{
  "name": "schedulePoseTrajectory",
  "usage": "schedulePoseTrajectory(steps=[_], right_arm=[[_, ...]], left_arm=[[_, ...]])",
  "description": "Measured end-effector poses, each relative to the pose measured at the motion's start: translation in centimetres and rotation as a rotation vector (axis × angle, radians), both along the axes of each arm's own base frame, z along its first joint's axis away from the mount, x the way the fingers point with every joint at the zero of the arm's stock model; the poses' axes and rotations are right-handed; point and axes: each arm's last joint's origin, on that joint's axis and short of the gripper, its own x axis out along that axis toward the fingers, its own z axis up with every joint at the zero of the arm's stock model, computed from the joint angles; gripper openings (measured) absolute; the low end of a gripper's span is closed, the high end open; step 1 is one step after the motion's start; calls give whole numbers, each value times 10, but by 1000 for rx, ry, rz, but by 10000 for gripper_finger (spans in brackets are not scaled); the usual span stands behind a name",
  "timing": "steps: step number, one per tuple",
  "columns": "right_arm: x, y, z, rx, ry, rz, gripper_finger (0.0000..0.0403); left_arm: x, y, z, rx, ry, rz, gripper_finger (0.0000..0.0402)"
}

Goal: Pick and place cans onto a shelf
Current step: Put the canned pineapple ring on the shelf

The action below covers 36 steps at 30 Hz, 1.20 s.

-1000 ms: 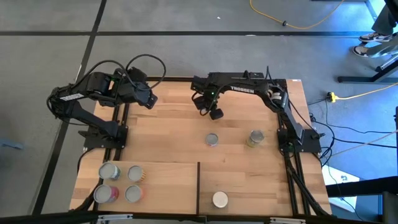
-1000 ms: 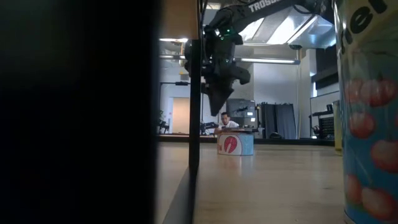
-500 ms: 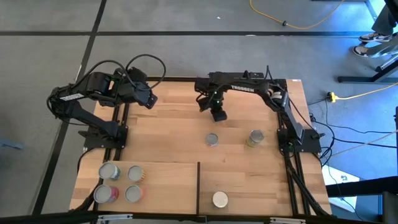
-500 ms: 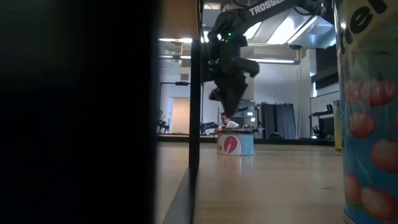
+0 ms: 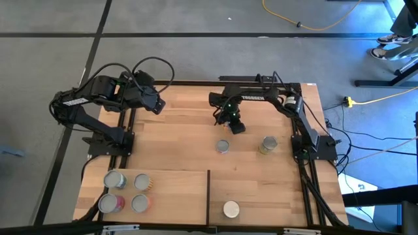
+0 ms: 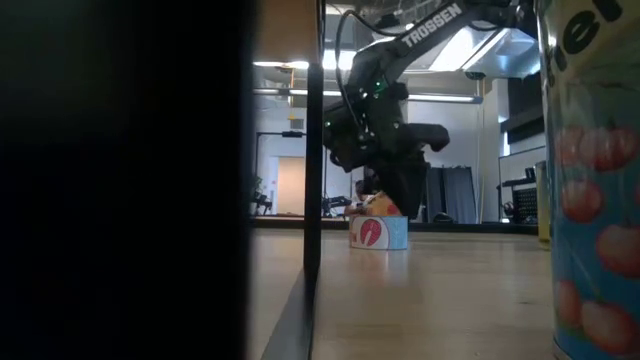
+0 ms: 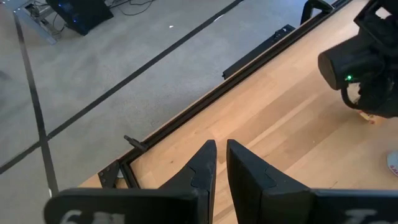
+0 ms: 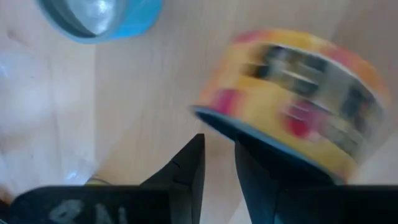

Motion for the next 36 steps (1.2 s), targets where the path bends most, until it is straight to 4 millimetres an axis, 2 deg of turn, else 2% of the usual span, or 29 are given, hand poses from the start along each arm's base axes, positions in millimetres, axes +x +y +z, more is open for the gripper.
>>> schedulePoseTrajectory(steps=[11,15,21,30,36], right_arm=[[11,-7,24,-96,-38,-35,91],[11,-4,24,-84,-20,-52,91],[13,8,26,37,-47,-31,91],[22,8,23,-122,-47,-145,91],[22,8,23,-135,-46,-168,91]], left_arm=[[0,0,0,0,0,0,32],[0,0,0,0,0,0,32],[0,0,0,0,0,0,32],[0,0,0,0,0,0,32],[0,0,0,0,0,0,32]])
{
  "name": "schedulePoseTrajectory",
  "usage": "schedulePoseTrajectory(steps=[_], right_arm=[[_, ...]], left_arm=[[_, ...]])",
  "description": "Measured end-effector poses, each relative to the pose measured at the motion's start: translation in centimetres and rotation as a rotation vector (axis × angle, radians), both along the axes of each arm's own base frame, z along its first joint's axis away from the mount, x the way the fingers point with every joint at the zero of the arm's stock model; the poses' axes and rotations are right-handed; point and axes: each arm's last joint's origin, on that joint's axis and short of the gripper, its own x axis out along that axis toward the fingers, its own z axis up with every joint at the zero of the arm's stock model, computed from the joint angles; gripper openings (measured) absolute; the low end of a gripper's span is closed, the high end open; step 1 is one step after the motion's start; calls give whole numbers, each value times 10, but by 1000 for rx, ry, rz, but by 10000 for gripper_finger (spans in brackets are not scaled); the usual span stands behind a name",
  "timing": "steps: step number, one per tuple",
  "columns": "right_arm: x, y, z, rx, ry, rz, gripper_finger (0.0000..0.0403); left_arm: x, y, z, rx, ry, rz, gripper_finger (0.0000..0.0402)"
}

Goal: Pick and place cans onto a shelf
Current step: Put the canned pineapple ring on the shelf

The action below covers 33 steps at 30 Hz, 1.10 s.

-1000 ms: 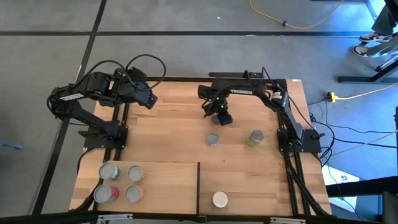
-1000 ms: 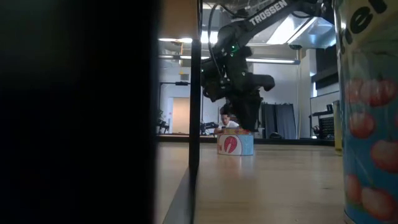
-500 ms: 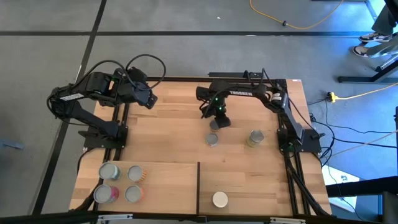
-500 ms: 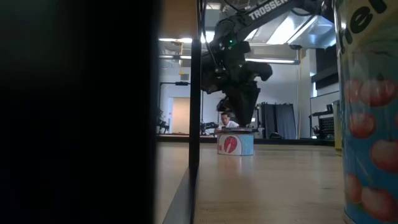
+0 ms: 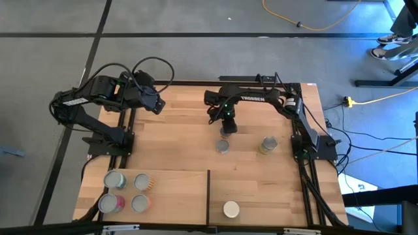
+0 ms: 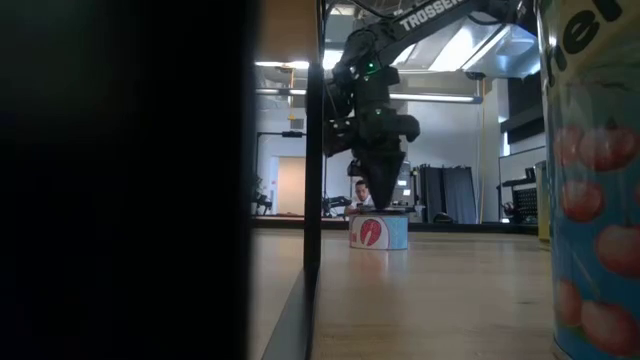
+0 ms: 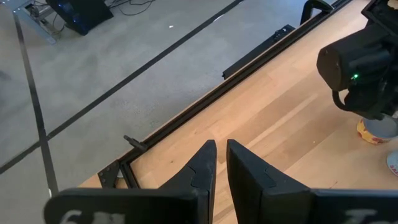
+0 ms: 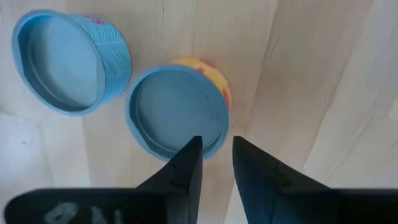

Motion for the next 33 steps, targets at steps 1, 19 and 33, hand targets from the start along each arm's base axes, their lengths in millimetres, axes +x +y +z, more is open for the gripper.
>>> schedulePoseTrajectory(steps=[1,19,33], right_arm=[[1,0,0,-2,-6,0,91],[-5,1,-27,0,-31,1,51],[8,-4,28,-109,-54,67,6]], left_arm=[[0,0,0,0,0,0,32],[0,-1,-1,-24,5,-18,32],[1,-2,-2,-74,6,-45,32]])
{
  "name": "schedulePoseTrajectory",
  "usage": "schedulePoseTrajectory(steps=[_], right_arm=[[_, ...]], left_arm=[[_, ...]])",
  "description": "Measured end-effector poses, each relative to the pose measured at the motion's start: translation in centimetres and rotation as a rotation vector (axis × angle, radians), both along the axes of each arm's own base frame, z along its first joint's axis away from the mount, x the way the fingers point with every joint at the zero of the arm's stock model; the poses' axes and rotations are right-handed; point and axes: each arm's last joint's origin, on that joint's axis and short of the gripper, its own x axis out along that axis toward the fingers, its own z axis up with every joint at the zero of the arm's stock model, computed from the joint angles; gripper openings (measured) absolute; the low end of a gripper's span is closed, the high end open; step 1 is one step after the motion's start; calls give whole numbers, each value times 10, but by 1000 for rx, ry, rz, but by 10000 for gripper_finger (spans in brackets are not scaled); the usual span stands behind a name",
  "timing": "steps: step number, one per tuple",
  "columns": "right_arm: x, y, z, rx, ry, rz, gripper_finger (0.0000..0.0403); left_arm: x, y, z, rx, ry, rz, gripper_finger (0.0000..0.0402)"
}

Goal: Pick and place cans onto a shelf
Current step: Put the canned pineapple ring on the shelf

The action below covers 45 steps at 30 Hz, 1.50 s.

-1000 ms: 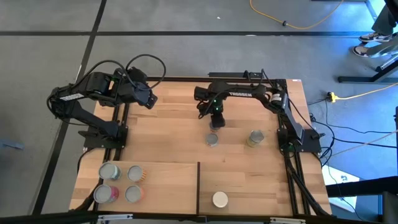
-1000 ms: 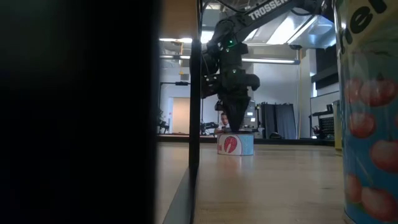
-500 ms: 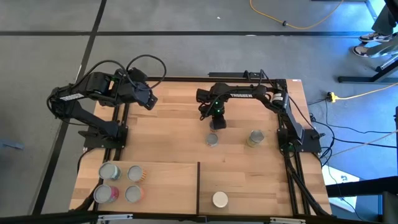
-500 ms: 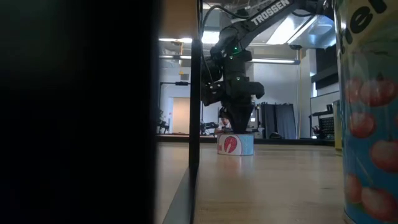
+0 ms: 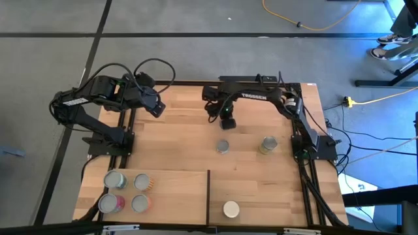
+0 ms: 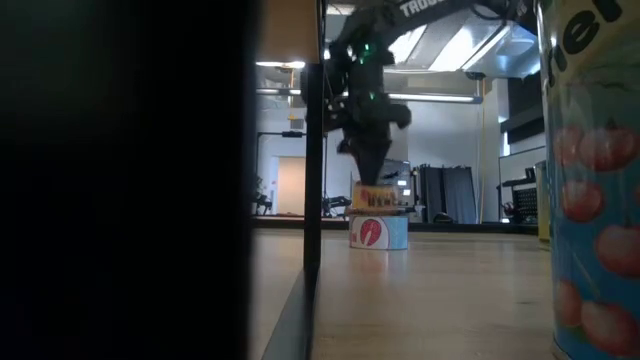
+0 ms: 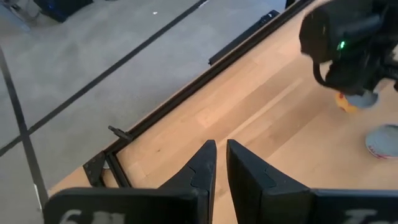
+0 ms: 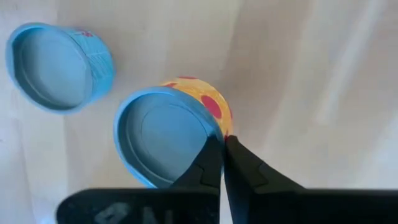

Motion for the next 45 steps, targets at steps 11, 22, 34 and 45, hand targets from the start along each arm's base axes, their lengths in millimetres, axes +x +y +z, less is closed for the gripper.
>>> schedulePoseTrajectory(steps=[11,22,34,45], right_arm=[[13,15,107,-157,-230,7,6],[12,96,156,-99,-437,-180,6],[35,185,181,199,-771,-203,6],[59,231,166,332,-859,-200,5]], left_arm=[[0,-1,-1,-11,81,-114,32],[-15,-8,5,30,117,-235,32],[-43,-19,14,-4,57,-394,32],[-55,-22,18,18,44,-458,32]])
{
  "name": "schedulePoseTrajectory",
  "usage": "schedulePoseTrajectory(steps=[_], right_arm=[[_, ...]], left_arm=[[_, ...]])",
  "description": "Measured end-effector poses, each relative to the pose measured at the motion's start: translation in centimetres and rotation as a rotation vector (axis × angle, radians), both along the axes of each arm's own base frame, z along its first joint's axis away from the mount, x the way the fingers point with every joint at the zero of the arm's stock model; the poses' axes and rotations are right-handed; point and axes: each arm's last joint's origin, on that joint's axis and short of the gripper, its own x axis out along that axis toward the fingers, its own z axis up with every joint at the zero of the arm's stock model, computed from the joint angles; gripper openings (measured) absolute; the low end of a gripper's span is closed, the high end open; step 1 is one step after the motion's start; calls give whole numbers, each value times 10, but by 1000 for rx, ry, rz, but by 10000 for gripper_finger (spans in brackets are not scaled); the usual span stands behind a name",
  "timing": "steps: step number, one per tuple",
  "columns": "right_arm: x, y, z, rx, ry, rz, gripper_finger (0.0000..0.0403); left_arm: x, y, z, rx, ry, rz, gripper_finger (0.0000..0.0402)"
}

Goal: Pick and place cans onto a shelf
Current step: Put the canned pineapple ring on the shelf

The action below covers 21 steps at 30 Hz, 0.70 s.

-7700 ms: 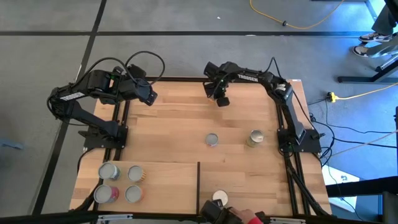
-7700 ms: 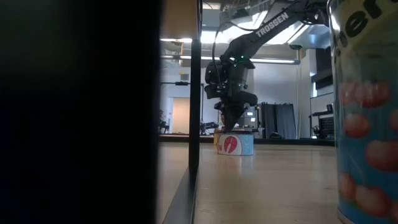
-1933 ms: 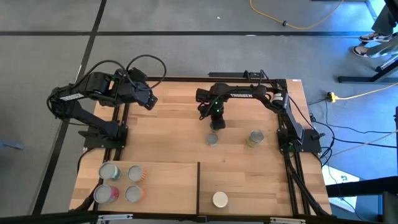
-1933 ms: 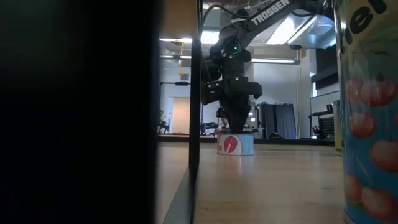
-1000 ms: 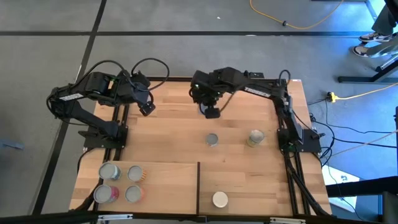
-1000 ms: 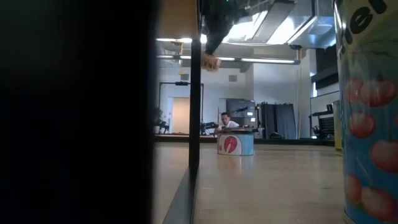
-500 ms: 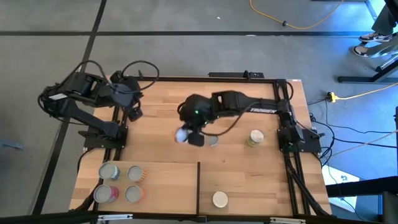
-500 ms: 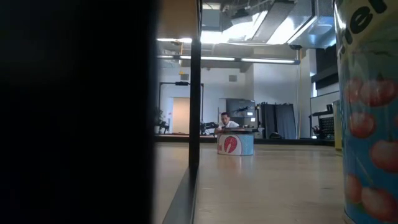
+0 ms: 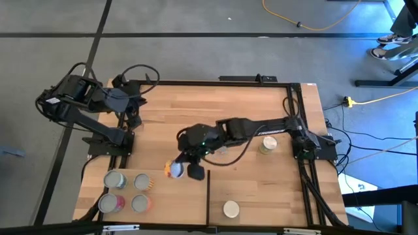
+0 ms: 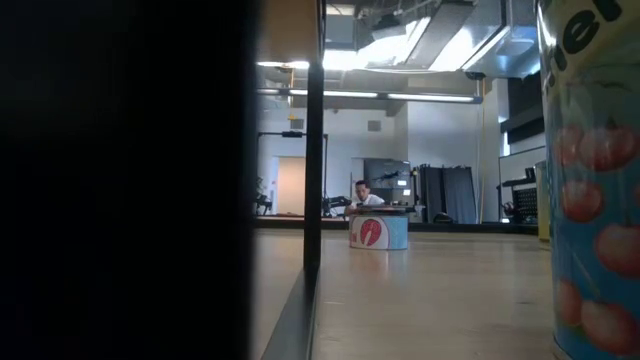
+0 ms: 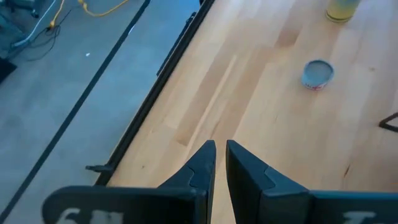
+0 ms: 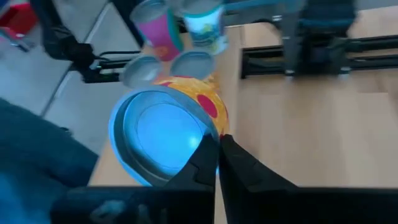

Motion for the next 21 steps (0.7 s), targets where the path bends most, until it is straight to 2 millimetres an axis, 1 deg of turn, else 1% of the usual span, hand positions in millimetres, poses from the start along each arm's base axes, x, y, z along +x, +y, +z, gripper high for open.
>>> schedulePoseTrajectory(steps=[3,8,12,16,21], right_arm=[[7,5,-11,36,23,-3,4],[17,9,-38,29,112,-8,4],[16,13,-45,47,164,9,4],[12,18,-59,45,275,26,4],[7,24,-66,42,349,65,4]], left_arm=[[0,-2,0,6,7,-21,32],[0,-4,0,6,7,-42,32],[0,-6,0,5,6,-56,32],[0,-7,0,1,4,-61,32],[0,-7,0,0,2,-59,32]])
